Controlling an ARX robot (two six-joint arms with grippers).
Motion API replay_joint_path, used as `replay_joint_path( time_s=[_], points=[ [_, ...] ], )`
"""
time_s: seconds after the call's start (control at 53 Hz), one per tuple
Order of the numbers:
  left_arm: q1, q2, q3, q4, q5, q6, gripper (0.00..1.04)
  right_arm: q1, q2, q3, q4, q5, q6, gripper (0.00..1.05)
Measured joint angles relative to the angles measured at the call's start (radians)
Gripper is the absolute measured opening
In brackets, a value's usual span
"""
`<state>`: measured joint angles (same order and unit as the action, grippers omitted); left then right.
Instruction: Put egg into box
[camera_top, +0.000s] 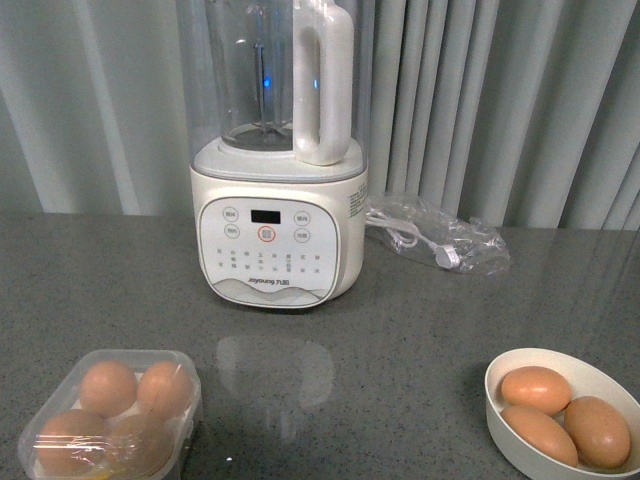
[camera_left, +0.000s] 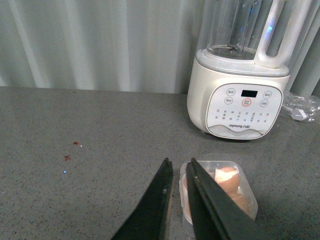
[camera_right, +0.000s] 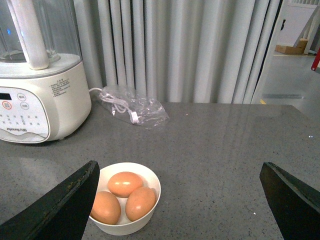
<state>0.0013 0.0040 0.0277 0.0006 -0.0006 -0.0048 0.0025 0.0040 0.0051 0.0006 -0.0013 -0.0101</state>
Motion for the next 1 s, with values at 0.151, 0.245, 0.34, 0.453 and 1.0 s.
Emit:
replay_joint_path(
  time_s=[0.151,0.245,0.34,0.453,1.0],
  points=[
    [0.000,0.000,0.000,0.000,0.000,0.000,0.48,0.000,0.000,0.000,0.000,0.000,0.000,0.97],
    [0.000,0.000,0.000,0.000,0.000,0.000,0.64,0.000,0.000,0.000,0.000,0.000,0.000,0.97],
    [0.000,0.000,0.000,0.000,0.000,0.000,0.80,0.000,0.000,0.000,0.000,0.000,0.000,0.97],
    [0.000,0.000,0.000,0.000,0.000,0.000,0.99,0.000,0.000,0.000,0.000,0.000,0.000,0.97],
    [0.000,0.000,0.000,0.000,0.000,0.001,0.98,0.000,0.000,0.000,0.000,0.000,0.000,0.97]
  ],
)
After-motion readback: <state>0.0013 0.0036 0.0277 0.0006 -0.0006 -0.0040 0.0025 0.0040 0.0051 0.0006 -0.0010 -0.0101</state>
